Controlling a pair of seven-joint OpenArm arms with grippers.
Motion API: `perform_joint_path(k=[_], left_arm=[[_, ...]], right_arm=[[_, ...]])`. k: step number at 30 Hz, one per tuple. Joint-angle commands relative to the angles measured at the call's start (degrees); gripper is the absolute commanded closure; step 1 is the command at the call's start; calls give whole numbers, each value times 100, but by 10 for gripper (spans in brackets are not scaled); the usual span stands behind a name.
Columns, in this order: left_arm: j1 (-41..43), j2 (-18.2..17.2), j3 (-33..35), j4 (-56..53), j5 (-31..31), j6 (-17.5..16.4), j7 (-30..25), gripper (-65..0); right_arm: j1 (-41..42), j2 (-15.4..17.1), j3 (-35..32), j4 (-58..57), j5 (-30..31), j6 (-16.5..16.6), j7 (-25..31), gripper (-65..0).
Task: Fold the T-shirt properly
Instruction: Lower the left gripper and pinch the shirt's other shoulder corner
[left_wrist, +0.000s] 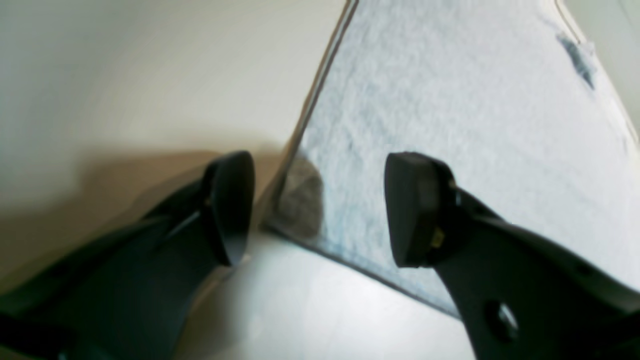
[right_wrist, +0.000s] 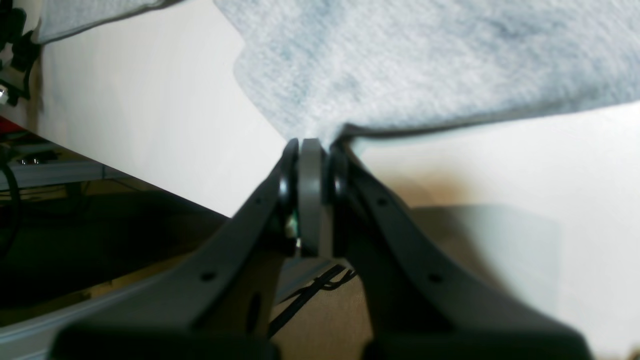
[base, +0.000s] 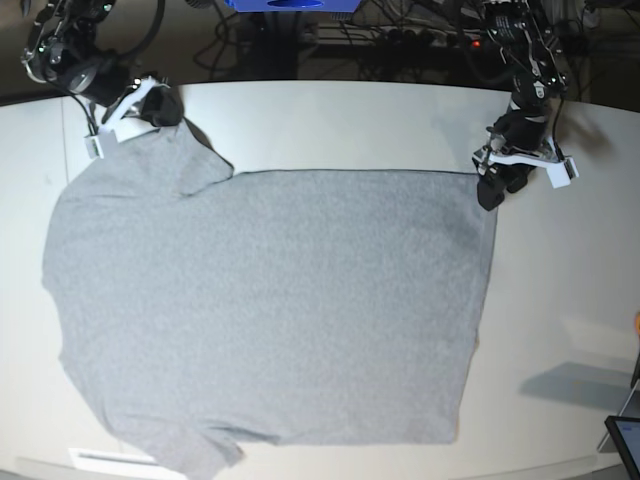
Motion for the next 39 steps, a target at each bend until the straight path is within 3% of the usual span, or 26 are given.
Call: perform_joint_path(k=[1, 17, 19, 22, 24, 31, 39], left_arm=[[18, -17, 14, -88, 99, 115, 252, -403], [-97, 53, 620, -167, 108, 115, 243, -390], [-97, 53, 603, -167, 108, 115, 243, -317], [-79, 36, 594, -167, 108, 115, 243, -124], [-53, 36, 594, -167, 108, 115, 243, -37], [-35, 9, 594, -132, 108, 115, 243, 0], [44, 1, 638, 70, 108, 115, 243, 0]], right_arm=[[-13, 38, 8, 69, -5, 11, 14, 0], [-4, 38, 8, 69, -5, 11, 5, 0], [-4, 38, 8, 69, -5, 11, 14, 0], [-4, 38, 8, 69, -5, 11, 14, 0], [-4, 38, 8, 69, -13, 11, 14, 0], [-4, 47, -1, 69, -13, 11, 14, 0], [-4, 152, -1, 351, -13, 46, 31, 0]])
